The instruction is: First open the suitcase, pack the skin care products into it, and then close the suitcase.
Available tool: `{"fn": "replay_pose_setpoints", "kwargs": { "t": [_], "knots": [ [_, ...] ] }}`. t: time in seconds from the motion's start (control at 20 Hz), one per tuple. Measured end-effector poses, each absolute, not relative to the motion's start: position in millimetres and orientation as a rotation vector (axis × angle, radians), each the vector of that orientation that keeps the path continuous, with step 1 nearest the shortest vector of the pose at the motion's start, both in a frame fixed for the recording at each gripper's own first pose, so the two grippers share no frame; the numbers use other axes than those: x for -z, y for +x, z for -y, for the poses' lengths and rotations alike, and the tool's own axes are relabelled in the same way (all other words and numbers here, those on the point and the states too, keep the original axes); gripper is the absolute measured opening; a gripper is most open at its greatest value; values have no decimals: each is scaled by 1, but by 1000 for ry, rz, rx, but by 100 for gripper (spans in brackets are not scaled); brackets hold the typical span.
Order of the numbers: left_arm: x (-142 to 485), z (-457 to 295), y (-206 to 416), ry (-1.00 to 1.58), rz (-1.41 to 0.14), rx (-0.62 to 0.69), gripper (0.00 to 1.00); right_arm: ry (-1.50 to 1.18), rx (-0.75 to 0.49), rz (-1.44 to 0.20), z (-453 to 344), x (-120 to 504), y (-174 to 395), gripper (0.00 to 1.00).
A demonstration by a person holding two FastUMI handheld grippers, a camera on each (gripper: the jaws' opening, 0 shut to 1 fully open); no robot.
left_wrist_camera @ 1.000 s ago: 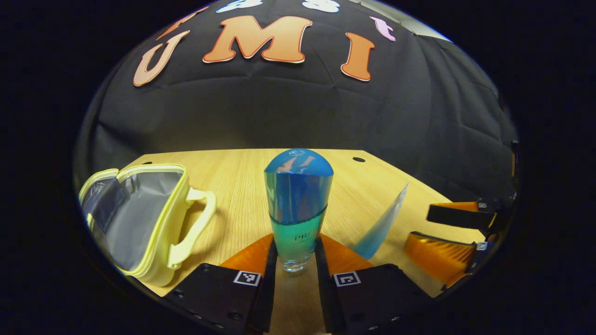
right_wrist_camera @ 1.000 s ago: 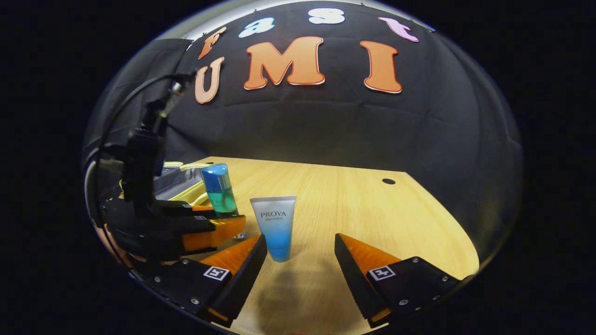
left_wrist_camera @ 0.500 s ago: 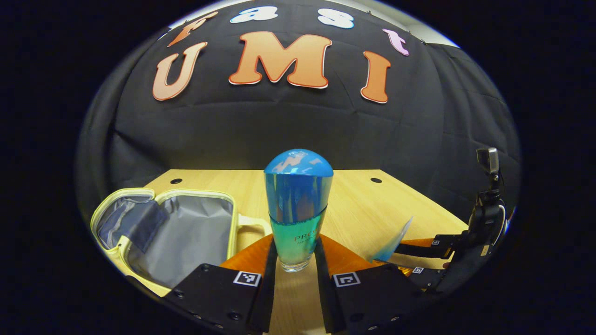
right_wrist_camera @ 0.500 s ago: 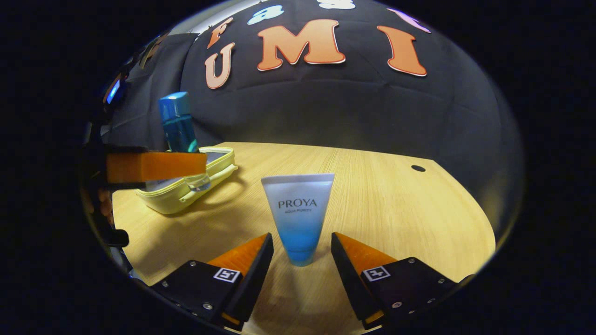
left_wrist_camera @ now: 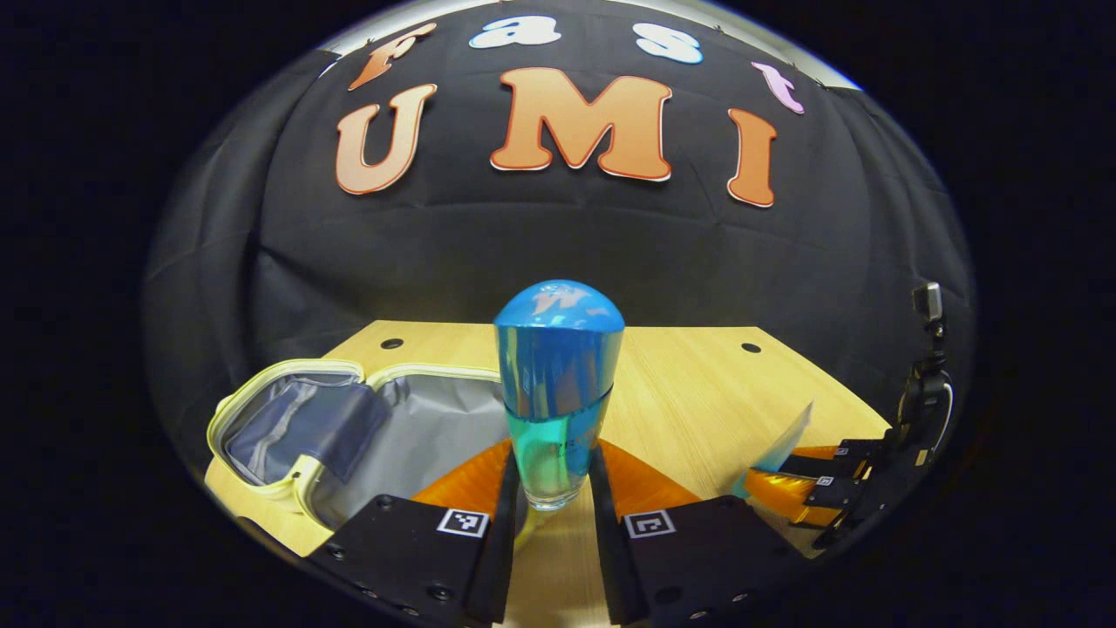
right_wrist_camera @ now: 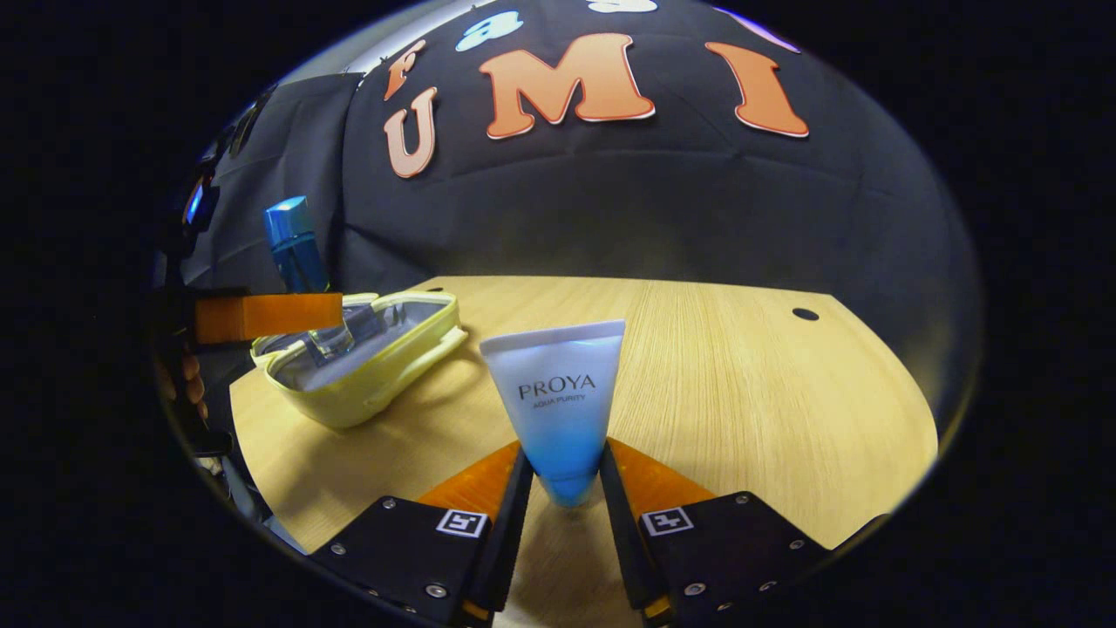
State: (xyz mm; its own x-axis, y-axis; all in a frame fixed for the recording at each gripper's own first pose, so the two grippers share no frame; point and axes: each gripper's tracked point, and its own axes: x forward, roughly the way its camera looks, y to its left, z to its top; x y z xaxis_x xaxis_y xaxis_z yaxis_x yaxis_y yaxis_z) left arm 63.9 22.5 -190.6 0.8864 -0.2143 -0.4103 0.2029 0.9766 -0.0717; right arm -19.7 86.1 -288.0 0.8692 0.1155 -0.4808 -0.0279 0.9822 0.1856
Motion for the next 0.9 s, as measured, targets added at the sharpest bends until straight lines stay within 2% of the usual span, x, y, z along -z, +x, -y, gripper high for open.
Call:
{"fn": "replay_pose_setpoints", "kwargs": {
  "t": [0.35, 0.55, 0.65, 0.9],
  "knots": [
    [170, -85, 67, -11, -483, 153, 42, 160, -110, -455, -100, 221, -14, 50],
    [182, -115, 71, -56, -577, 172, 41, 124, -125, -438, -110, 189, -5, 50],
    [191, -133, 74, -28, -625, 185, 43, 130, -124, -436, -121, 178, 2, 50],
    [223, -157, 86, 10, -750, 273, 42, 132, -123, -453, -159, 158, 22, 50]
  ]
}}
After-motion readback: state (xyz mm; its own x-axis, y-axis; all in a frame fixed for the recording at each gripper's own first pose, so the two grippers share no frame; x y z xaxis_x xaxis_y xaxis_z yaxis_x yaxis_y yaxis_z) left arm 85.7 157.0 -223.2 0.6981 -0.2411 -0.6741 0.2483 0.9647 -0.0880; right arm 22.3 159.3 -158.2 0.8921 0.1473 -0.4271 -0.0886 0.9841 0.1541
